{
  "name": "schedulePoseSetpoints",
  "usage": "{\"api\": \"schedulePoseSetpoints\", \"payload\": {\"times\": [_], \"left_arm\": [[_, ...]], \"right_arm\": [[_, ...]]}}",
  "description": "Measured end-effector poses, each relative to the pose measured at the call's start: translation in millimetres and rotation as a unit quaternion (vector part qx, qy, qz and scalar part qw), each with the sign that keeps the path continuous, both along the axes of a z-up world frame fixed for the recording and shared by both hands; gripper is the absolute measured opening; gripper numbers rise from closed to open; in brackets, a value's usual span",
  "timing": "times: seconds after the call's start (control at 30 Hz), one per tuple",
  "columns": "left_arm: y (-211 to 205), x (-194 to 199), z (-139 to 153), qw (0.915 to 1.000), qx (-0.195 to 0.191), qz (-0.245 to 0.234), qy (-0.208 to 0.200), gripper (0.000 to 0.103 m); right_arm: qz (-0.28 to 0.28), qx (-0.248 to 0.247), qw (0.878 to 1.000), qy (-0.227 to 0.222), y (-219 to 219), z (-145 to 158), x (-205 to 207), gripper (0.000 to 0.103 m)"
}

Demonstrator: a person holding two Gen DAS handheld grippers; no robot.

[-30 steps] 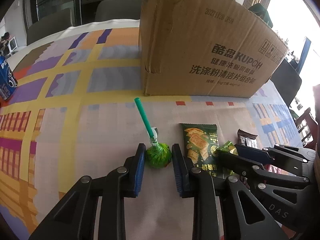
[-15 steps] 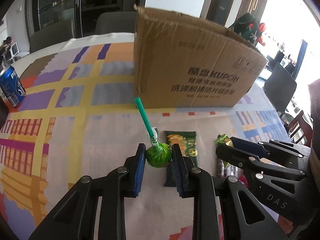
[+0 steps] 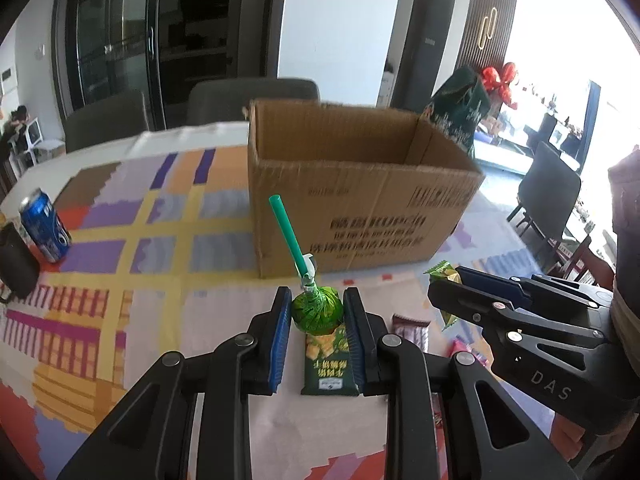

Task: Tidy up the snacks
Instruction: 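Carry the lollipop and yellow packet into the box and open both tools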

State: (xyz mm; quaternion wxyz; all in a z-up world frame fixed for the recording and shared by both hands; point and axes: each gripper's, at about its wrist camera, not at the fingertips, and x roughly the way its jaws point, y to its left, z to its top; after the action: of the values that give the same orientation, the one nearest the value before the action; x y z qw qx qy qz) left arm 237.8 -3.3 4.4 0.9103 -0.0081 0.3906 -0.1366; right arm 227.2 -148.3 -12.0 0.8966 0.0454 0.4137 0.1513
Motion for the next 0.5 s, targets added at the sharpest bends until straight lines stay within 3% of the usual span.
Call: {"api": "schedulePoseSetpoints", "payload": {"times": [0.5], "left_arm": [[-15.2, 16.3, 61.0, 0.9979, -0.008, -0.016, -0.062, 0.027]], "right_arm": [[-0.009, 0.017, 0.997, -0.077, -15.6, 61.2, 4.0, 0.022]]}}
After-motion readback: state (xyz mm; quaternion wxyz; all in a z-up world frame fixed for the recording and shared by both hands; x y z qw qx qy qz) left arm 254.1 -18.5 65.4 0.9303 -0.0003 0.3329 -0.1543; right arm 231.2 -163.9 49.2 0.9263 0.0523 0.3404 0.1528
